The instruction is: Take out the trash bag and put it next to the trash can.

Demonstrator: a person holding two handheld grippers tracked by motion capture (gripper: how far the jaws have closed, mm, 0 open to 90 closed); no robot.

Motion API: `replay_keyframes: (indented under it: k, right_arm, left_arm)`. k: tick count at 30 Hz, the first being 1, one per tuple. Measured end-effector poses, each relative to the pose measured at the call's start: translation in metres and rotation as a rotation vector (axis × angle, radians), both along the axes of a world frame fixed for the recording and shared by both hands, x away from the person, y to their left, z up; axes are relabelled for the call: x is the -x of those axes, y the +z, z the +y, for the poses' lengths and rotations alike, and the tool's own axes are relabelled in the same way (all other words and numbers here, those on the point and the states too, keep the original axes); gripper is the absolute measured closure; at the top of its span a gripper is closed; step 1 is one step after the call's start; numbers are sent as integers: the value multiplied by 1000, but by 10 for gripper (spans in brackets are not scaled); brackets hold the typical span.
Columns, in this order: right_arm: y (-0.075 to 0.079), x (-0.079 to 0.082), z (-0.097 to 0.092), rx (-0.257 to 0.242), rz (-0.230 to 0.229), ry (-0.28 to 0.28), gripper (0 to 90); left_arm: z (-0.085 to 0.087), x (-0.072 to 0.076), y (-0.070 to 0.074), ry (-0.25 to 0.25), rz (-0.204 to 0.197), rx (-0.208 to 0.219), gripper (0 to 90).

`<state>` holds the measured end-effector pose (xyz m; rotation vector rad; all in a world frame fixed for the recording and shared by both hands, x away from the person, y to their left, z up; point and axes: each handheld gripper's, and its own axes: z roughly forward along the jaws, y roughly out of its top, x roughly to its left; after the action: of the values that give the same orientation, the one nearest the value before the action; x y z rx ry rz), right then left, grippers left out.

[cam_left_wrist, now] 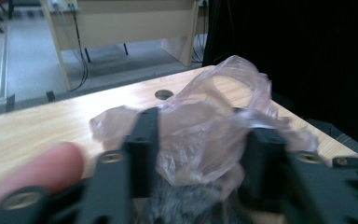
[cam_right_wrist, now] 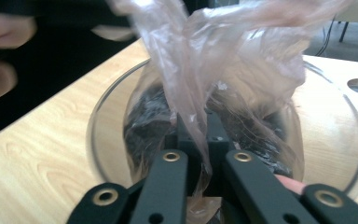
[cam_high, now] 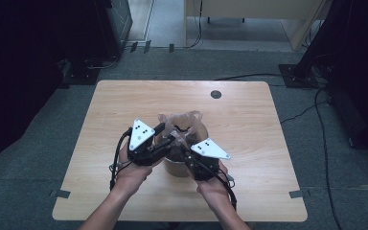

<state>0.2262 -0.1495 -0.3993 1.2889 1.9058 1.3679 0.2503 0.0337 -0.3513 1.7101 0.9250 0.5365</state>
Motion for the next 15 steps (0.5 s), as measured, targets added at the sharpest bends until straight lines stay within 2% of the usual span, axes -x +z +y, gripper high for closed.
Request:
replay_keyframes:
  k: [3, 4, 6, 11, 14, 15]
  right_arm:
    - [0, 0, -3, -10, -30, -11, 900]
    - [1, 0, -4, -14, -44, -20, 900]
    - [2, 1, -5, -18, -56, -25, 900]
    - [12, 2, -9, -34, -113, -36, 900]
    - [18, 2, -9, -37, -137, -41, 900]
    - [18, 2, -9, -37, -137, -41, 900]
  left_arm:
    - [5, 1, -2, -3, 14, -1, 361]
    - [14, 4, -7, -11, 24, 4, 333]
    - [19, 5, -11, -5, 29, 2, 318]
    - [44, 8, -28, 52, 63, 36, 271]
    - [56, 8, -38, 81, 79, 41, 252]
    - [56, 8, -38, 81, 79, 41, 225]
